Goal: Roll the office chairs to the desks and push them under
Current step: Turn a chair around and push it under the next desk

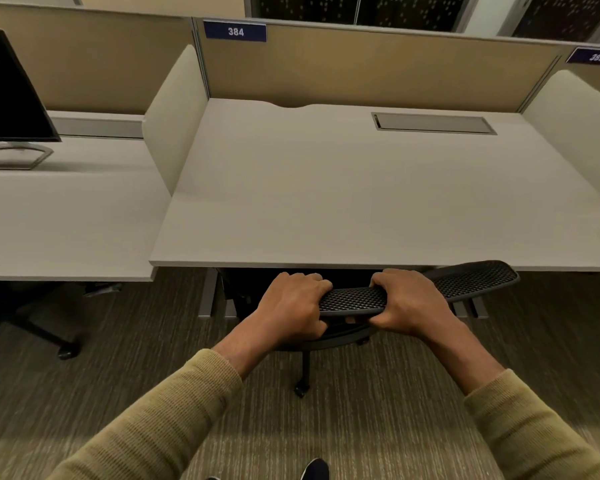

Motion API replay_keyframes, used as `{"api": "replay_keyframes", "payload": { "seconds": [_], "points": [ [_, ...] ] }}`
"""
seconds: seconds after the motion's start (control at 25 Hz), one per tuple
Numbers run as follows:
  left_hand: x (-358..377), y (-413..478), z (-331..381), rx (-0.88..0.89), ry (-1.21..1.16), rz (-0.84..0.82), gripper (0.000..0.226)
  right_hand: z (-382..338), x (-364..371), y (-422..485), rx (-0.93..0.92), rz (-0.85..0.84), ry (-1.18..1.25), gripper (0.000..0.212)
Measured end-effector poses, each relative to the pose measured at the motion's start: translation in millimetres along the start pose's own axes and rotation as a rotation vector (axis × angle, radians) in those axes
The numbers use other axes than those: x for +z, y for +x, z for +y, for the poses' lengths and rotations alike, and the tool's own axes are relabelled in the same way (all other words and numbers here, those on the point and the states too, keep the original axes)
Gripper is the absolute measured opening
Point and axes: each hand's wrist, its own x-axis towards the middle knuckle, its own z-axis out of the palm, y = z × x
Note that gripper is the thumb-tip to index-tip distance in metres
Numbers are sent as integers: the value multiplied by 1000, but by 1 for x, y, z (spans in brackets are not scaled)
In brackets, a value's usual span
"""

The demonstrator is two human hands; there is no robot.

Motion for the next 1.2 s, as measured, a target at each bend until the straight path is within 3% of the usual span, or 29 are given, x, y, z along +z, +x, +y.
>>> {"api": "replay_keyframes", "payload": {
  "seconds": [0.52,1.2],
  "points": [
    [-2,11,0,-51,0,-15,62,1,-2,2,-7,59,-31,71],
    [3,-5,18,-61,-14,2,54,-10,7,-21,-28,112,-91,81]
  ]
}}
